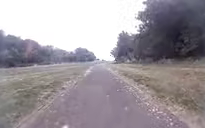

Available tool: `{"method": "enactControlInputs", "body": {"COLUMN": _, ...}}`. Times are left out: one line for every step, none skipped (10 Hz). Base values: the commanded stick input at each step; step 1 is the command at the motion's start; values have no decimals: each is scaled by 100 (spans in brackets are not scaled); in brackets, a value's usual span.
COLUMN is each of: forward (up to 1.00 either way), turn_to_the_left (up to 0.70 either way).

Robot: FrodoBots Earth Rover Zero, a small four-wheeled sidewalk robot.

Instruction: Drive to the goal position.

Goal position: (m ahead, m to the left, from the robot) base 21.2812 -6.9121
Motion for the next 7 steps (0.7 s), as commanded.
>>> {"method": "enactControlInputs", "body": {"forward": 45, "turn_to_the_left": 0}}
{"method": "enactControlInputs", "body": {"forward": 45, "turn_to_the_left": 0}}
{"method": "enactControlInputs", "body": {"forward": 45, "turn_to_the_left": 0}}
{"method": "enactControlInputs", "body": {"forward": 45, "turn_to_the_left": 0}}
{"method": "enactControlInputs", "body": {"forward": 45, "turn_to_the_left": 0}}
{"method": "enactControlInputs", "body": {"forward": 45, "turn_to_the_left": 0}}
{"method": "enactControlInputs", "body": {"forward": 45, "turn_to_the_left": 0}}
